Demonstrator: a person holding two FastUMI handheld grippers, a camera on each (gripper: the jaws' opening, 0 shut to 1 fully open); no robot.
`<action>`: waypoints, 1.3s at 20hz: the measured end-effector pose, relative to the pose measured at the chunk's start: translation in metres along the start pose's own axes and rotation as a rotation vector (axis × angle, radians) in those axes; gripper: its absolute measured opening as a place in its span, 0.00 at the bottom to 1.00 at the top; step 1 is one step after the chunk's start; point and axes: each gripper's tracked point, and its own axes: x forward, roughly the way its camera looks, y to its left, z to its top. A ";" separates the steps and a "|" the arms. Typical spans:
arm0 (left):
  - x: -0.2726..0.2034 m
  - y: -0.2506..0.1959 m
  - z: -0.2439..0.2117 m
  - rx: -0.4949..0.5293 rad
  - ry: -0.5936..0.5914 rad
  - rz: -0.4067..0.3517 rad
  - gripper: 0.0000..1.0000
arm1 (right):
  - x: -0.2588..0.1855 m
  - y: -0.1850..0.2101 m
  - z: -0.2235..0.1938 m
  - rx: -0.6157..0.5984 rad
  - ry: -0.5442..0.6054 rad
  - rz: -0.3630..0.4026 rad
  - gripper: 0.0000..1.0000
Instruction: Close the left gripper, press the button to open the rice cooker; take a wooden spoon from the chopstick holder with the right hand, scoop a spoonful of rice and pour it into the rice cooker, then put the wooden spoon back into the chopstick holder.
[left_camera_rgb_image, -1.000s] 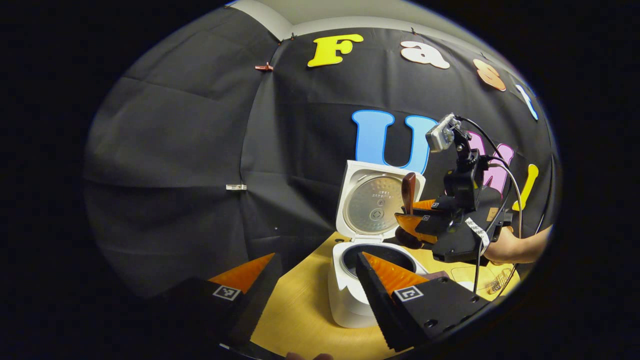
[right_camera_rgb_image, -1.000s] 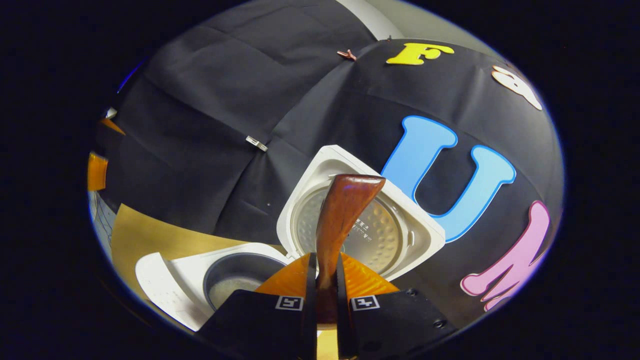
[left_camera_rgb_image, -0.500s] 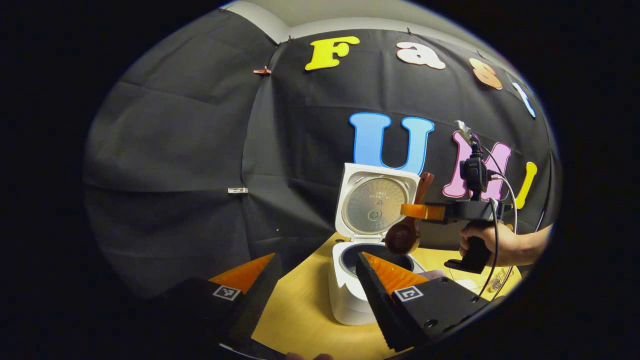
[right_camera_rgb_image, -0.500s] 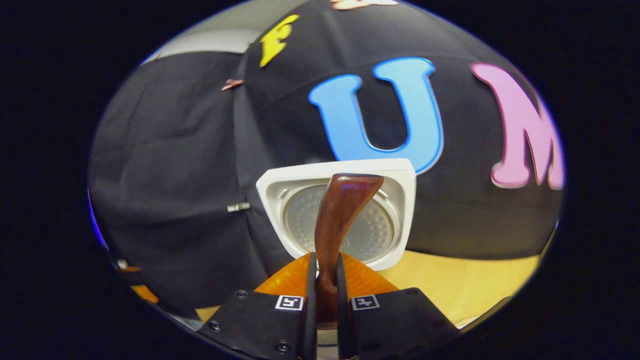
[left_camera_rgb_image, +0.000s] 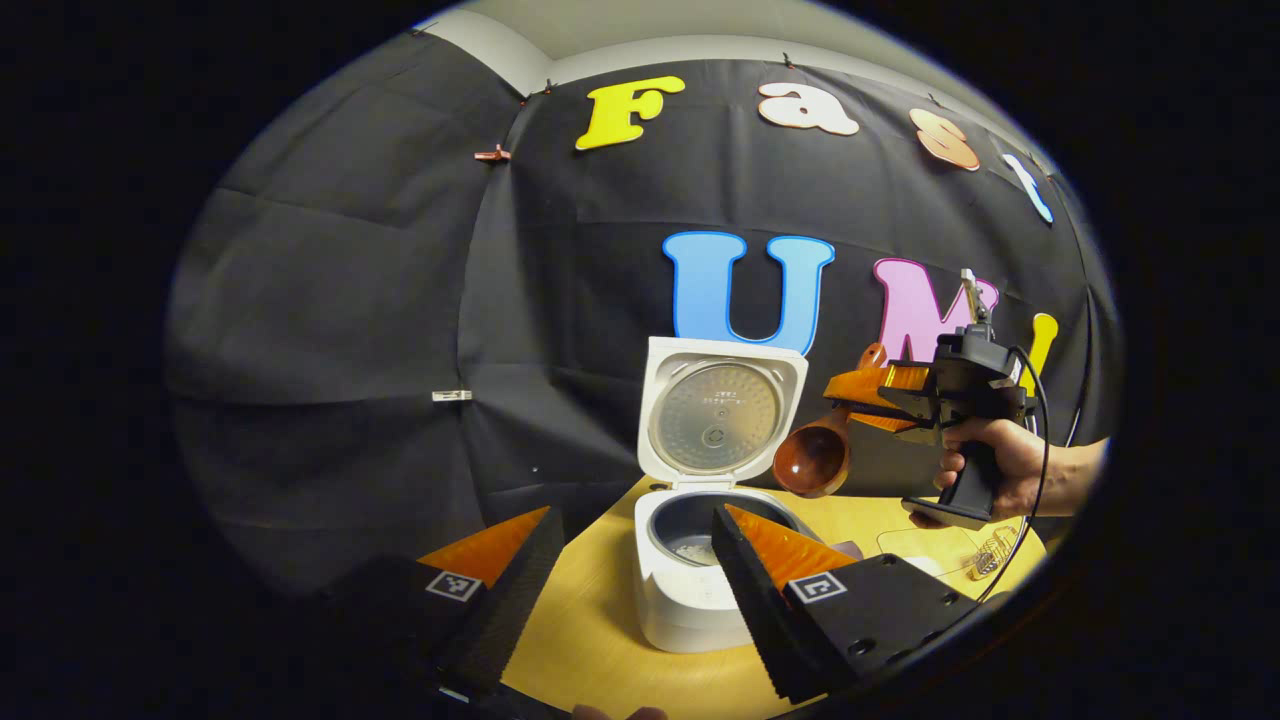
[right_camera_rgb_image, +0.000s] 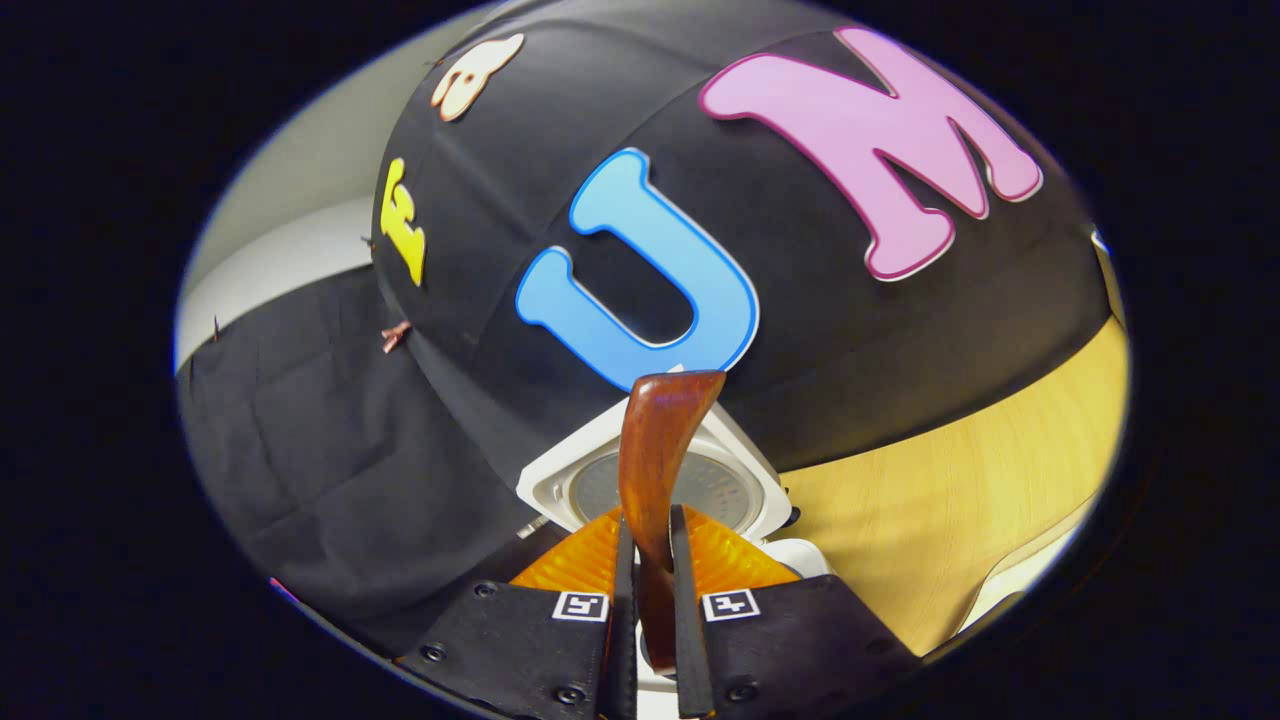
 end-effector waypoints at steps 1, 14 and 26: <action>0.002 -0.007 0.000 0.002 0.000 -0.010 0.95 | -0.006 -0.010 0.003 -0.011 -0.008 -0.014 0.19; 0.027 -0.108 0.009 0.051 -0.002 -0.164 0.95 | -0.151 -0.136 0.151 0.058 -0.245 -0.178 0.14; 0.044 -0.154 0.013 0.091 0.017 -0.217 0.95 | -0.308 -0.315 0.201 -0.049 -0.390 -0.556 0.15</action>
